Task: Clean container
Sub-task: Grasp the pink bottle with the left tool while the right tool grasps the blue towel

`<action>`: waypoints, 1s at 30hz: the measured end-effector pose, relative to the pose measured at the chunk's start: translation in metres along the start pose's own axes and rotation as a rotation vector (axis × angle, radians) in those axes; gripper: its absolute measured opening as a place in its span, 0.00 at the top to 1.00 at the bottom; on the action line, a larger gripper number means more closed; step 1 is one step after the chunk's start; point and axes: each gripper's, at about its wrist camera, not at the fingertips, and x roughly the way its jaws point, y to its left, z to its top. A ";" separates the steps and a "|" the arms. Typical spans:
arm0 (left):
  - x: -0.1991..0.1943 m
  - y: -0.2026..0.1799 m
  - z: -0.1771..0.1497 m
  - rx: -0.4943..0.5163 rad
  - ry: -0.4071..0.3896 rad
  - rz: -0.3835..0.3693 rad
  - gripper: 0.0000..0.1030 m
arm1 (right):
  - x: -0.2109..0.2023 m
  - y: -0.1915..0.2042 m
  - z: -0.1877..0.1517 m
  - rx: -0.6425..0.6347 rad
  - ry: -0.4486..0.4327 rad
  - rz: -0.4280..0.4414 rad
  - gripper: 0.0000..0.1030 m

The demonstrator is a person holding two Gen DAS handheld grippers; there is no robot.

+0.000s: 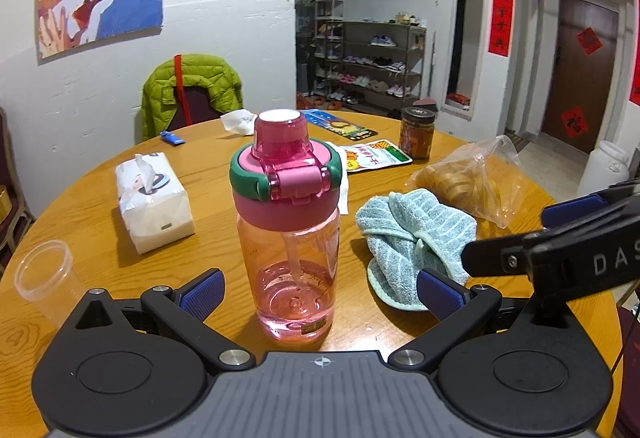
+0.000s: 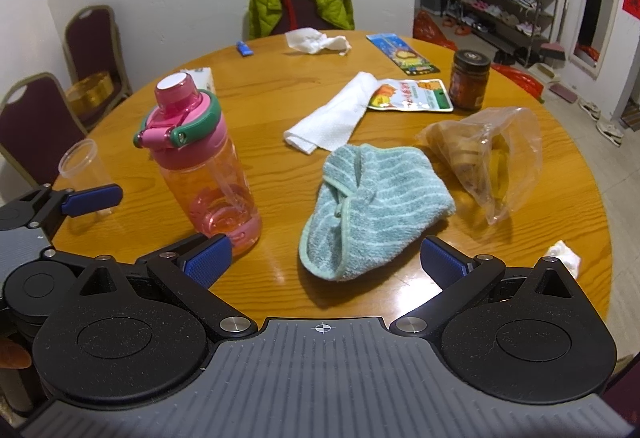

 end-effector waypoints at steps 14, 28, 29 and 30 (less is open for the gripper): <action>0.045 0.019 -0.030 0.059 0.012 0.051 0.01 | 0.048 -0.025 0.006 0.189 -0.139 0.169 0.00; 0.086 0.026 -0.016 0.099 -0.019 0.030 0.01 | 0.099 -0.060 0.008 0.345 -0.327 0.308 0.00; 0.082 0.021 -0.019 0.104 -0.036 0.025 0.01 | 0.100 -0.061 0.005 0.329 -0.339 0.292 0.00; 0.081 0.022 -0.020 0.114 -0.037 0.011 0.03 | 0.101 -0.062 0.001 0.313 -0.351 0.267 0.00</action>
